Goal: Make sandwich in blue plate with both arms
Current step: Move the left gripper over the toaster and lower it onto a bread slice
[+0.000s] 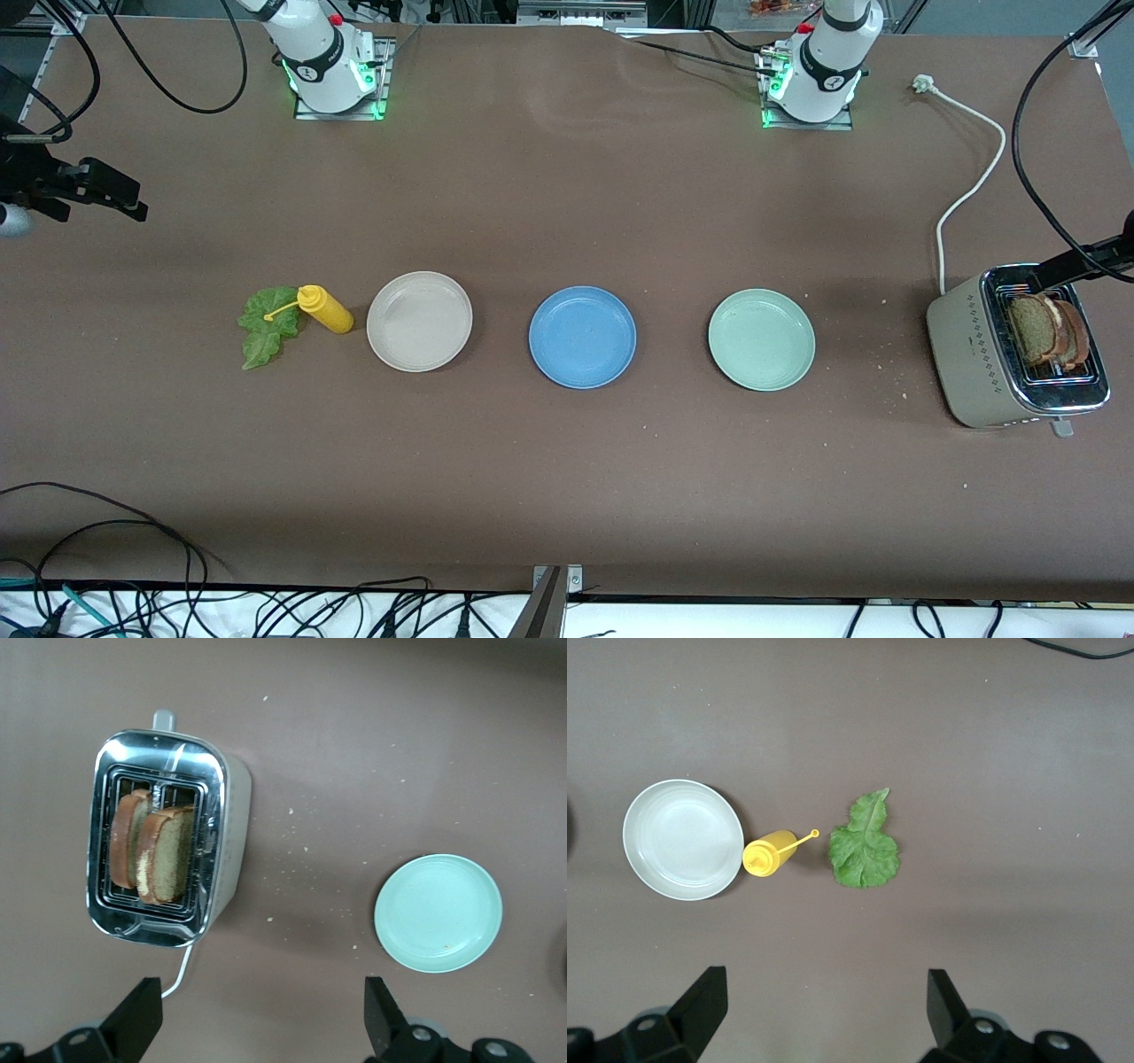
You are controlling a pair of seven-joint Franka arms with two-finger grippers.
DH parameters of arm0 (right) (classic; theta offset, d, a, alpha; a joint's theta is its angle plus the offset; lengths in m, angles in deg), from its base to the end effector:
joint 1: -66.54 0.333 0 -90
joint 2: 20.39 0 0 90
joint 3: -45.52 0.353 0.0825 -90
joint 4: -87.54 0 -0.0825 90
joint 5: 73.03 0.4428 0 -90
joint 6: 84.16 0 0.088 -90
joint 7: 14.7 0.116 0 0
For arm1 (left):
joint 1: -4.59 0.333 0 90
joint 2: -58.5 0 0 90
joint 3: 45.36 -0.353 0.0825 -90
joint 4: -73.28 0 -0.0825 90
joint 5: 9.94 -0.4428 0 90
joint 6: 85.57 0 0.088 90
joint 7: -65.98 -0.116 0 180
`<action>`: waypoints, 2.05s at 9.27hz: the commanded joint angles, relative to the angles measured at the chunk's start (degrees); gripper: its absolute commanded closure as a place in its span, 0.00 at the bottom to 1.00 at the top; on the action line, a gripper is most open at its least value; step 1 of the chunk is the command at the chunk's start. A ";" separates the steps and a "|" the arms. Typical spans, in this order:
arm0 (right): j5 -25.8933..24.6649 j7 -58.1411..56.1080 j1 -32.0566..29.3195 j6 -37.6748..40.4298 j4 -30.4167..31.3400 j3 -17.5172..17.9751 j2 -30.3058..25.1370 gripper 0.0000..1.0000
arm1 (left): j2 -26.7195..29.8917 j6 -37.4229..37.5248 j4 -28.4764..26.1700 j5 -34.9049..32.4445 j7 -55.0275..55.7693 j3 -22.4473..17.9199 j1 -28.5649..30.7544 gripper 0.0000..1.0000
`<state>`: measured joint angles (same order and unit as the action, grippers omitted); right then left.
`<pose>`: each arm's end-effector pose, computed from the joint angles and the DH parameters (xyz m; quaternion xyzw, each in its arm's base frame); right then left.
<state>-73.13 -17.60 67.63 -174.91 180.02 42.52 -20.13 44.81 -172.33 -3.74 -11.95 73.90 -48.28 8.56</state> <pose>0.6139 -0.0206 0.6279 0.9998 0.0087 -0.0174 0.0003 0.6823 0.0823 0.6120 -0.9908 -0.1286 0.0341 0.0239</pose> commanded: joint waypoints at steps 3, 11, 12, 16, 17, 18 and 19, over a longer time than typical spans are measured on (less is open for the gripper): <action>-0.43 0.53 0.57 0.75 -0.73 0.54 -0.27 0.00 | -6.59 -1.48 0.30 -3.26 -3.96 0.36 6.03 0.00; -0.43 0.44 0.58 0.75 -0.73 0.63 -0.35 0.00 | -15.13 -4.91 -0.49 -3.26 -18.72 0.45 10.70 0.05; -0.43 0.44 0.58 0.75 -0.73 0.63 -0.35 0.00 | -15.92 -5.09 -0.41 -3.26 -19.26 0.45 10.96 0.06; -0.35 0.44 0.58 0.75 -0.73 0.54 -0.35 0.00 | -17.42 -5.44 -0.49 -3.35 -21.19 0.36 11.49 0.21; -0.35 0.44 0.58 0.75 -0.73 0.62 -0.35 0.00 | -17.42 -5.44 -0.49 -3.44 -21.20 0.45 11.93 0.21; -0.35 0.44 0.58 0.75 -0.73 0.63 -0.35 0.00 | -17.42 -5.44 -0.49 -3.44 -21.20 0.36 11.93 0.21; -0.35 0.44 0.49 0.75 -0.73 0.63 -0.35 0.00 | -17.60 -5.44 -0.49 -3.44 -21.20 0.36 11.93 0.21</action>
<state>-73.13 -17.61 68.15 -174.91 179.98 43.09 -20.15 27.33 -177.57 -4.51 -13.52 54.06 -48.35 20.03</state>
